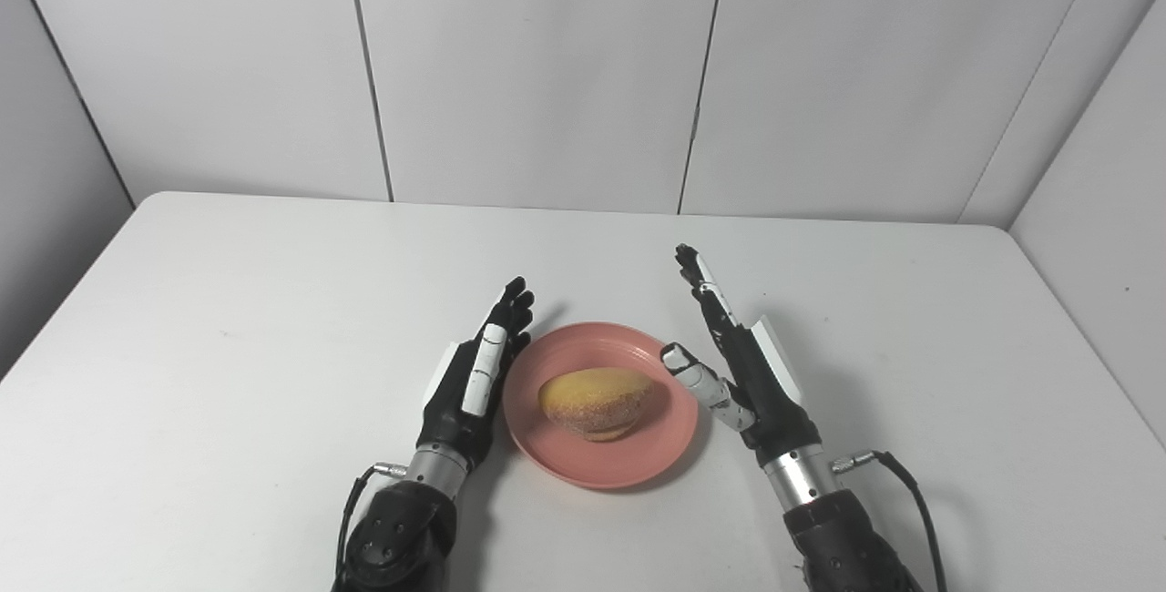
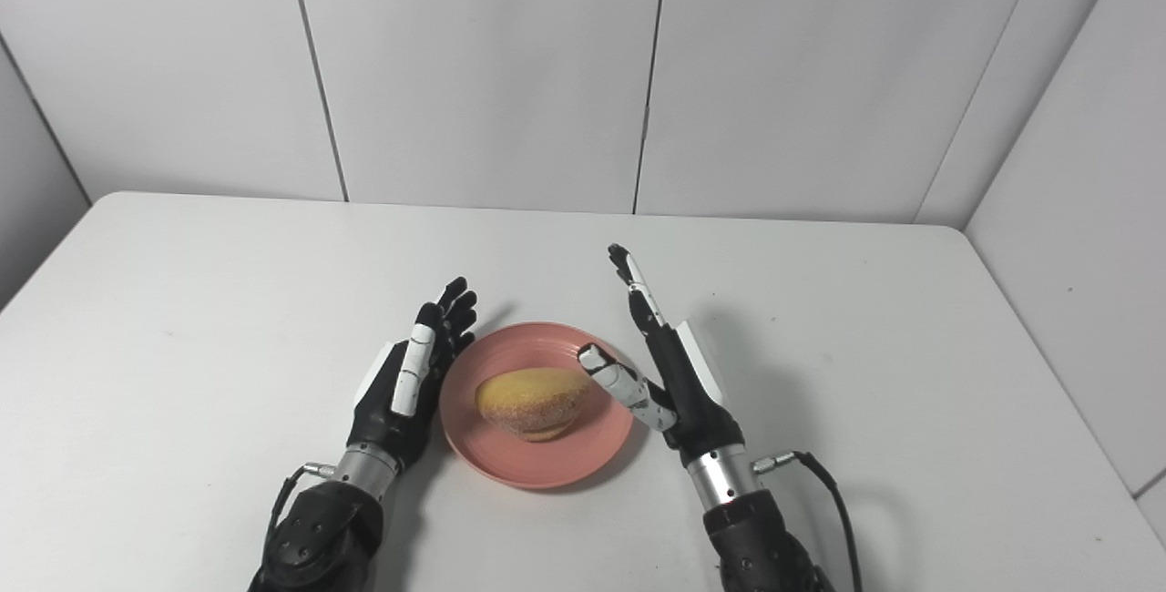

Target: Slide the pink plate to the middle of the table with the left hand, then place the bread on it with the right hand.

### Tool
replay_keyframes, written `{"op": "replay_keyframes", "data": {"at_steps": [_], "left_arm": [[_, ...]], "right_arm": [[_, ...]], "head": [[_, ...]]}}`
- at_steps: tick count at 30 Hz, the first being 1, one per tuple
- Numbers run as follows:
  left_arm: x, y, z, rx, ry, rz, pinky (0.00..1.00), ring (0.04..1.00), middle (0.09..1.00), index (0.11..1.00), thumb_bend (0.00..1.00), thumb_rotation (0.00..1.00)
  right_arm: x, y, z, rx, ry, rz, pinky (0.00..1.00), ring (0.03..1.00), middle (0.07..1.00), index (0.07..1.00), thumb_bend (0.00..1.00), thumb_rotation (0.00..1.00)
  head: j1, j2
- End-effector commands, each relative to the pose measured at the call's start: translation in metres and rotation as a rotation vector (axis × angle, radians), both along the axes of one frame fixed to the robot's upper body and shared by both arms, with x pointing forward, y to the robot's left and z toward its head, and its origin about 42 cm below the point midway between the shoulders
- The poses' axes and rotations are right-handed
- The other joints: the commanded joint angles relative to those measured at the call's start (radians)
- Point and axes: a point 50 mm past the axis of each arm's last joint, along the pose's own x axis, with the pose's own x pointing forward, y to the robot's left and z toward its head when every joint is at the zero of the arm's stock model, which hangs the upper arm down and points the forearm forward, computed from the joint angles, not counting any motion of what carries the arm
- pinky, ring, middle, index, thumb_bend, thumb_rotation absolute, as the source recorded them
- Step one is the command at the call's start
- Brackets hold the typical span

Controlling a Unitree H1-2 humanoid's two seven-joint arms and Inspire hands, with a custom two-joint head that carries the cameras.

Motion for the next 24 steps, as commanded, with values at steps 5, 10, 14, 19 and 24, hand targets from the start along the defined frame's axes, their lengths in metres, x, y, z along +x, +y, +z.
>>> {"op": "replay_keyframes", "data": {"at_steps": [5, 10, 14, 19, 24], "left_arm": [[-0.003, 0.007, 0.008, -0.023, -0.036, -0.005, 1.00, 1.000, 1.000, 1.000, 0.76, 0.99], [-0.007, 0.015, 0.010, -0.033, -0.050, 0.007, 1.00, 1.000, 1.000, 1.000, 0.73, 1.00], [-0.010, 0.020, 0.011, -0.051, -0.058, 0.027, 1.00, 1.000, 1.000, 1.000, 0.72, 0.99], [-0.013, 0.025, 0.011, -0.033, -0.085, 0.035, 1.00, 1.000, 1.000, 1.000, 0.75, 0.98], [-0.016, 0.031, 0.010, -0.031, -0.080, 0.049, 1.00, 1.000, 1.000, 1.000, 0.76, 0.96]], "right_arm": [[-0.001, 0.000, 0.010, 0.095, 0.025, 0.021, 1.00, 1.000, 1.000, 1.000, 0.60, 0.98], [-0.004, 0.003, 0.001, 0.170, 0.065, 0.017, 1.00, 1.000, 1.000, 1.000, 0.60, 0.93], [-0.005, 0.006, -0.003, 0.193, 0.089, 0.017, 1.00, 1.000, 1.000, 1.000, 0.62, 0.94], [-0.006, 0.009, -0.008, 0.261, 0.127, 0.032, 1.00, 1.000, 1.000, 1.000, 0.63, 0.91], [-0.010, 0.010, -0.015, 0.282, 0.165, 0.015, 1.00, 1.000, 1.000, 1.000, 0.67, 0.91]], "head": [[-0.010, 0.002], [-0.017, 0.009], [-0.028, 0.013], [-0.027, 0.015], [-0.033, 0.015]]}}
